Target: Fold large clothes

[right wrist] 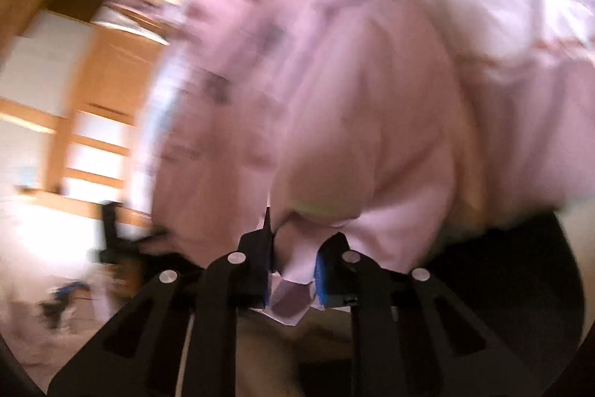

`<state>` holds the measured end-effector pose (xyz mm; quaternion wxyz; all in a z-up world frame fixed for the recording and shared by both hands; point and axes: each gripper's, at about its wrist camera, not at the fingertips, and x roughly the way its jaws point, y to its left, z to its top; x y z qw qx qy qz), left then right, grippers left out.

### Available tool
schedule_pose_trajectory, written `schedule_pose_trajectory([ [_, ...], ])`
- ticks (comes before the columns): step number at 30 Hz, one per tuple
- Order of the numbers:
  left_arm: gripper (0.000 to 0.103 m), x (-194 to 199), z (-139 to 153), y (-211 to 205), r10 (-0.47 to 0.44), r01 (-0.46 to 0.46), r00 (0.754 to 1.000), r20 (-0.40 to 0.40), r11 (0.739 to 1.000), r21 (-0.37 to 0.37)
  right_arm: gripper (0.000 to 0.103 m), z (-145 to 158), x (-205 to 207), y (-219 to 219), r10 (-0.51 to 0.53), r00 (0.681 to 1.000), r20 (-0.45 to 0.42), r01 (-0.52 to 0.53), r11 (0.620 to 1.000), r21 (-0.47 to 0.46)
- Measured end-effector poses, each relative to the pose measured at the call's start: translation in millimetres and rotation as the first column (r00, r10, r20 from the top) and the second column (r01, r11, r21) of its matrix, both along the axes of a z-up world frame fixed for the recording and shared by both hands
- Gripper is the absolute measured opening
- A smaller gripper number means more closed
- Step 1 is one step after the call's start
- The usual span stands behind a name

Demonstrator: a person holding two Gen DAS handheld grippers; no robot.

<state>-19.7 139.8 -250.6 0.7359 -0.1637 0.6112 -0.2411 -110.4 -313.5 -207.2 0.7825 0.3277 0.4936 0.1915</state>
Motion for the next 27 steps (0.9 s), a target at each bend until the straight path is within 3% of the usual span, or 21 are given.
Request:
schedule_pose_trajectory([
  [2, 0.016, 7, 19, -2, -0.014, 0.018, 0.999, 0.044, 0.995, -0.093, 0.015, 32, 17, 6, 0.016, 0.993, 0.117, -0.022, 0.999, 0.045],
  [5, 0.016, 21, 61, 1, 0.008, 0.04, 0.988, 0.157, 0.954, -0.297, 0.014, 74, 54, 9, -0.01, 0.962, 0.272, -0.022, 0.993, 0.115],
  [7, 0.016, 42, 90, 3, 0.05, 0.029, 0.971, 0.234, 0.947, -0.321, 0.014, 93, 82, 1, -0.057, 0.933, 0.355, -0.003, 0.986, 0.167],
  [10, 0.016, 88, 132, 5, 0.155, -0.043, 0.915, 0.372, 0.955, -0.292, 0.014, 103, 136, -29, -0.201, 0.881, 0.429, 0.088, 0.959, 0.269],
  [11, 0.016, 115, 144, 8, 0.229, -0.114, 0.883, 0.409, 0.951, -0.287, 0.014, 99, 157, -42, -0.274, 0.864, 0.424, 0.139, 0.936, 0.322],
  [12, 0.016, 130, 147, 11, 0.275, -0.159, 0.871, 0.407, 0.942, -0.297, 0.014, 95, 173, -51, -0.326, 0.849, 0.416, 0.183, 0.92, 0.347],
  [14, 0.018, 182, 146, 26, 0.404, -0.278, 0.839, 0.364, 0.894, -0.351, 0.014, 75, 216, -74, -0.443, 0.809, 0.387, 0.3, 0.876, 0.377],
  [15, 0.022, 213, 136, 34, 0.465, -0.331, 0.828, 0.314, 0.856, -0.396, 0.014, 56, 240, -87, -0.495, 0.798, 0.343, 0.345, 0.843, 0.413],
  [17, 0.024, 248, 118, 48, 0.517, -0.383, 0.819, 0.247, 0.815, -0.435, 0.014, 27, 268, -99, -0.55, 0.788, 0.275, 0.424, 0.81, 0.406],
  [19, 0.047, 269, 102, 62, 0.562, -0.438, 0.781, 0.27, 0.803, -0.404, 0.014, -6, 296, -107, -0.557, 0.803, 0.21, 0.466, 0.808, 0.361],
  [20, 0.05, 274, 97, 63, 0.578, -0.467, 0.769, 0.272, 0.799, -0.378, 0.014, -18, 305, -112, -0.551, 0.813, 0.188, 0.479, 0.817, 0.322],
  [21, 0.064, 276, 92, 62, 0.608, -0.516, 0.748, 0.268, 0.785, -0.342, 0.014, -30, 315, -116, -0.552, 0.817, 0.169, 0.494, 0.82, 0.29],
  [22, 0.087, 266, 89, 65, 0.662, -0.6, 0.695, 0.28, 0.749, -0.282, 0.014, -37, 319, -117, -0.555, 0.818, 0.154, 0.5, 0.817, 0.288],
  [23, 0.091, 252, 90, 65, 0.679, -0.628, 0.658, 0.326, 0.734, -0.259, 0.014, -44, 325, -114, -0.561, 0.818, 0.128, 0.507, 0.808, 0.299],
  [24, 0.091, 240, 95, 59, 0.661, -0.624, 0.648, 0.378, 0.745, -0.233, 0.015, -50, 330, -118, -0.563, 0.821, 0.093, 0.513, 0.799, 0.314],
  [25, 0.091, 228, 101, 50, 0.636, -0.609, 0.655, 0.407, 0.764, -0.215, 0.015, -52, 333, -118, -0.562, 0.824, 0.077, 0.513, 0.796, 0.323],
  [27, 0.094, 216, 110, 25, 0.565, -0.514, 0.695, 0.444, 0.823, -0.243, 0.023, -51, 336, -116, -0.557, 0.829, 0.045, 0.51, 0.788, 0.345],
])
